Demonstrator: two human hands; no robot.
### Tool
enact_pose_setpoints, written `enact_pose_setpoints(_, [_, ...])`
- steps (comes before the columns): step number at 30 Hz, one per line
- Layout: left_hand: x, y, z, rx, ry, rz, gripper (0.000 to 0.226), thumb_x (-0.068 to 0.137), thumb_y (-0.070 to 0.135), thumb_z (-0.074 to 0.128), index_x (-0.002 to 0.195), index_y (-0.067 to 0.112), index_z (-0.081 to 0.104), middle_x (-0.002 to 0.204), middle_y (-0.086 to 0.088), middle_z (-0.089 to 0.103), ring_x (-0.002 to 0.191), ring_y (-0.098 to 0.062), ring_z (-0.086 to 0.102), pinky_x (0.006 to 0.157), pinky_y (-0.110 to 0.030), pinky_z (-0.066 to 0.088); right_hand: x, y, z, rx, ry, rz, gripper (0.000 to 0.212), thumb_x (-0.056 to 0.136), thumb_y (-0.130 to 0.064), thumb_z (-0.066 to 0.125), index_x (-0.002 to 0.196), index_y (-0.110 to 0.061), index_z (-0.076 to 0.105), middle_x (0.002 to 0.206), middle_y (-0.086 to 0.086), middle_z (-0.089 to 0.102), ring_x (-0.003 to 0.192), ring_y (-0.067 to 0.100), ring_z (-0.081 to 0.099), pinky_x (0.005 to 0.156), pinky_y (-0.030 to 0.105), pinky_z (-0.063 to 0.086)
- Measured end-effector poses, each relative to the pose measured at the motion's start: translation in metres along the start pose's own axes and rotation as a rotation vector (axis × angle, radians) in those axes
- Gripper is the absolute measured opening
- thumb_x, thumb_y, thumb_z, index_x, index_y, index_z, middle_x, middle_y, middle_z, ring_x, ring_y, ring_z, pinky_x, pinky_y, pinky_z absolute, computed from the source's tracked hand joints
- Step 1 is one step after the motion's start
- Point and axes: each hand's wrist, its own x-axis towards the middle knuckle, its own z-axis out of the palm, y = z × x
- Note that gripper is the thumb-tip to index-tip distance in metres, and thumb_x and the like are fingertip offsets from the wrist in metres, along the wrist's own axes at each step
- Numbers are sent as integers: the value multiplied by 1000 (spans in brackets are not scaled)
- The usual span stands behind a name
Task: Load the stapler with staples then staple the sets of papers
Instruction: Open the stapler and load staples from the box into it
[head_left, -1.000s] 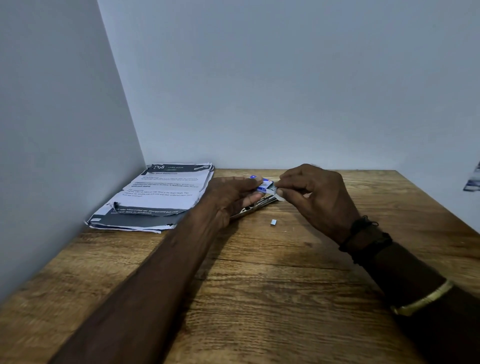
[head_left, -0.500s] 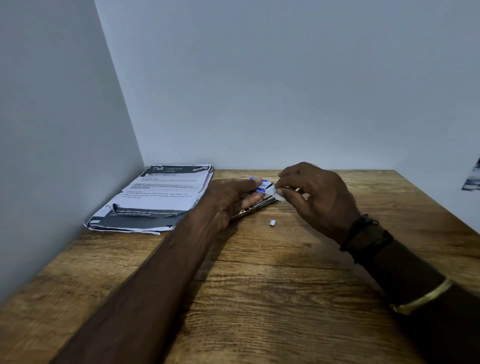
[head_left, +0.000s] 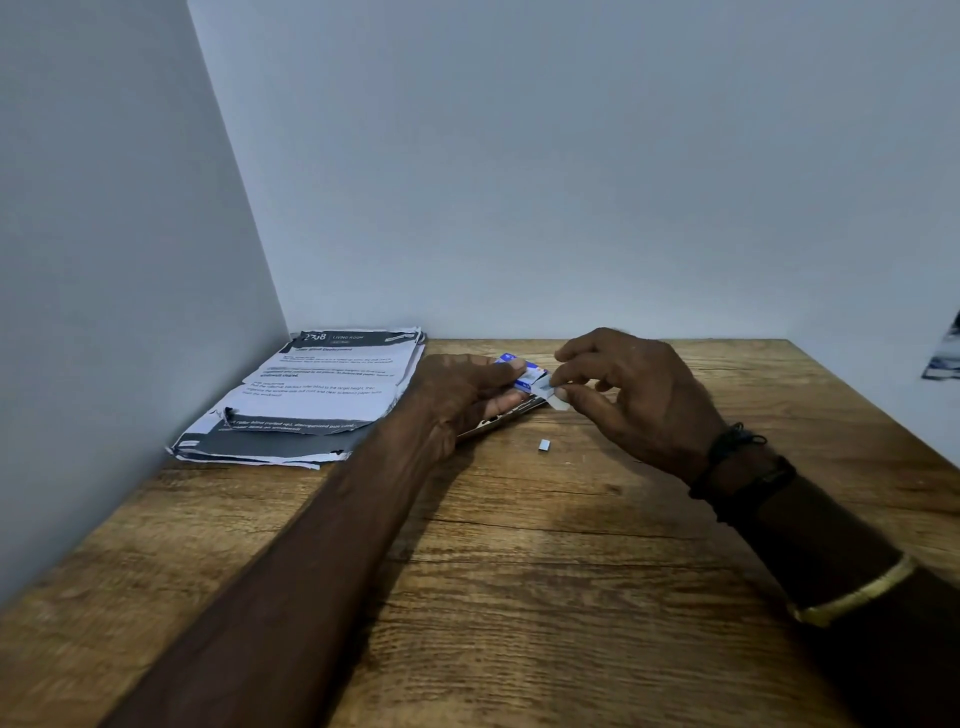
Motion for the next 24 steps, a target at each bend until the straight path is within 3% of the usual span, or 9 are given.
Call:
enact_pose_setpoints(4, [0, 0, 0, 37, 22, 25, 16, 82, -3, 78, 77, 0, 63, 70, -9, 70, 53, -9, 71, 52, -18, 58, 0, 0, 2, 52, -6, 1, 6, 92, -17, 68, 95, -19, 72, 107, -4, 69, 88, 13, 67, 76, 44, 55])
enact_pose_setpoints(9, [0, -1, -1, 65, 43, 51, 26, 81, -2, 79, 102, -2, 64, 80, -14, 69, 55, -11, 72, 54, -19, 60, 1, -2, 4, 141, 6, 31, 5, 91, -13, 66, 93, -17, 66, 102, -2, 68, 99, 16, 66, 76, 40, 56])
enact_pose_setpoints(13, [4, 0, -4, 72, 125, 61, 18, 79, -3, 81, 86, -4, 65, 80, -20, 72, 54, -17, 72, 57, -22, 63, 1, 2, 0, 142, 102, 182, 4, 85, -15, 70, 84, -19, 71, 80, -5, 71, 74, 9, 65, 69, 35, 55])
enact_pose_setpoints(16, [7, 1, -7, 54, 176, 74, 19, 77, -4, 82, 81, -1, 63, 79, -21, 73, 55, -18, 73, 62, -26, 64, 0, 7, -3, 72, -62, 266, 7, 81, -17, 70, 78, -22, 73, 69, -6, 71, 67, 12, 65, 67, 33, 54])
enact_pose_setpoints(20, [7, 0, -7, 55, 191, 69, 23, 77, -2, 82, 91, -1, 64, 85, -23, 73, 65, -23, 72, 65, -28, 64, -2, 7, 3, -79, -401, 250, 7, 83, -21, 68, 83, -21, 75, 77, -7, 72, 74, 13, 66, 72, 37, 55])
enact_pose_setpoints(24, [5, 1, -7, 53, 173, 70, 19, 77, -3, 82, 76, -1, 63, 68, -15, 74, 54, -18, 73, 52, -22, 61, -1, 7, 4, -58, -422, 250, 5, 81, -20, 71, 84, -24, 74, 84, -7, 70, 79, 14, 64, 75, 35, 54])
